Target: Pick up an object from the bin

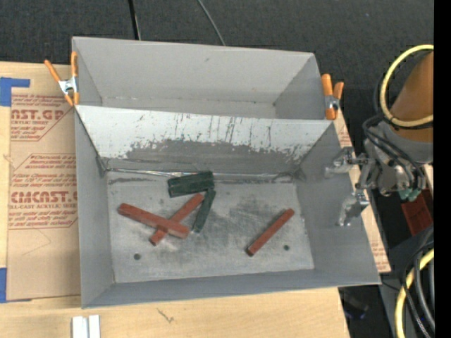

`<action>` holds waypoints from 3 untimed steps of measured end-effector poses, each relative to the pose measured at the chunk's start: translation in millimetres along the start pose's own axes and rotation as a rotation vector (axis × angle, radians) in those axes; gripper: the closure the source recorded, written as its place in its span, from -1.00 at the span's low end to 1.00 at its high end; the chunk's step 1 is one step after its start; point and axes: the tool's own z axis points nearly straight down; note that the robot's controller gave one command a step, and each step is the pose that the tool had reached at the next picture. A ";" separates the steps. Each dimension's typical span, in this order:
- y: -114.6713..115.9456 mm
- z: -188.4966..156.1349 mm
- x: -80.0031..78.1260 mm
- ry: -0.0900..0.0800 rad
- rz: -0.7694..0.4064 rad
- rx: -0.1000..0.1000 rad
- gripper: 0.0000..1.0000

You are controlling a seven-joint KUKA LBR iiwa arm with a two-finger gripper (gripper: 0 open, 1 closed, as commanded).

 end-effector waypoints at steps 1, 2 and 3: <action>13.8 62.1 -1.7 -0.005 -0.060 0.001 -1.00; 55.8 172.4 -19.6 -0.004 -0.116 0.001 1.00; 55.8 172.4 -19.6 -0.004 -0.116 0.001 1.00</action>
Offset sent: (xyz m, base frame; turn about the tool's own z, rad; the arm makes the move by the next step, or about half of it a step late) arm 0.0171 0.0559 -0.1764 -0.1155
